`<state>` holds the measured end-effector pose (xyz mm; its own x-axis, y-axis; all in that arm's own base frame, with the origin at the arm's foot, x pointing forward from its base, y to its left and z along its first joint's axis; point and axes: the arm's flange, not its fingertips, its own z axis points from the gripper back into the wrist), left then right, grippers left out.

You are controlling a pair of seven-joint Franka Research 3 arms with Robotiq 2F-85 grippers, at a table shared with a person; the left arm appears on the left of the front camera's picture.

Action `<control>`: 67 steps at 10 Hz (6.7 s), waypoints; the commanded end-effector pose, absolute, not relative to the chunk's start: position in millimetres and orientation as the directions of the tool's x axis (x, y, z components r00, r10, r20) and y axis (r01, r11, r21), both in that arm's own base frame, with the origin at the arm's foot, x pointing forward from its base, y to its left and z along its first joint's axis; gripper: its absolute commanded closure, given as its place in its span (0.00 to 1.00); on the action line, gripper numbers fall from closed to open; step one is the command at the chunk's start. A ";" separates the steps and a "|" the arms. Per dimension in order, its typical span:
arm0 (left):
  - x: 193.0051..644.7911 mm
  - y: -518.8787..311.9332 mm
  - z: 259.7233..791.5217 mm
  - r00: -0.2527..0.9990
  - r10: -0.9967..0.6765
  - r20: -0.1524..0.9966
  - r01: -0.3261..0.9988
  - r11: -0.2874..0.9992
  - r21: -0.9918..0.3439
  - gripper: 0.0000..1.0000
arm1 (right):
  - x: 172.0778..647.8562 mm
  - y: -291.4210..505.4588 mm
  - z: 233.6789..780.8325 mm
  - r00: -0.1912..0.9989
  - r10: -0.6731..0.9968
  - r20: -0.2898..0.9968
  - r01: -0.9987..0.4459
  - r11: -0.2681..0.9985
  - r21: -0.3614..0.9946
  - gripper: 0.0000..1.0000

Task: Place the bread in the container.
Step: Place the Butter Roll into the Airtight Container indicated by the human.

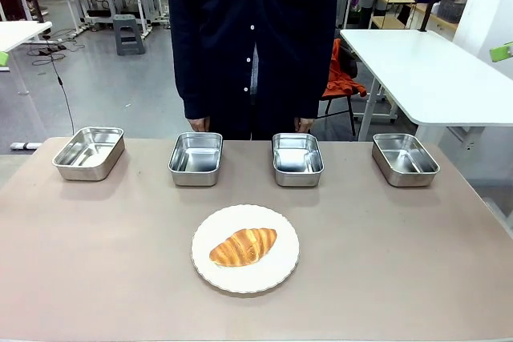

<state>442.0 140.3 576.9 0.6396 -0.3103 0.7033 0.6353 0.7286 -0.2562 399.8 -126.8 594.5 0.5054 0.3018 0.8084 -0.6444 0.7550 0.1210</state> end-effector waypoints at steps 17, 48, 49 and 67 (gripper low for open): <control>440.9 142.6 576.8 0.632 -0.307 0.711 0.641 0.723 -0.258 0.00 | 402.3 -127.4 594.0 0.482 0.301 0.823 -0.659 0.744 0.113 0.00; 440.9 142.6 576.8 0.632 -0.307 0.711 0.641 0.723 -0.258 0.00 | 402.3 -127.4 594.0 0.482 0.301 0.823 -0.659 0.744 0.113 0.00; 440.9 142.6 576.8 0.632 -0.307 0.711 0.641 0.723 -0.258 0.00 | 402.3 -127.4 594.0 0.482 0.301 0.823 -0.659 0.744 0.113 0.00; 440.9 142.6 576.8 0.632 -0.307 0.711 0.641 0.723 -0.258 0.00 | 402.3 -127.4 594.0 0.482 0.301 0.823 -0.659 0.744 0.113 0.00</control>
<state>442.0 140.3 576.9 0.6395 -0.3103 0.7033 0.6353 0.7286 -0.2562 399.5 -127.1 594.4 0.5065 0.3023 0.8075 -0.6444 0.7549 0.1216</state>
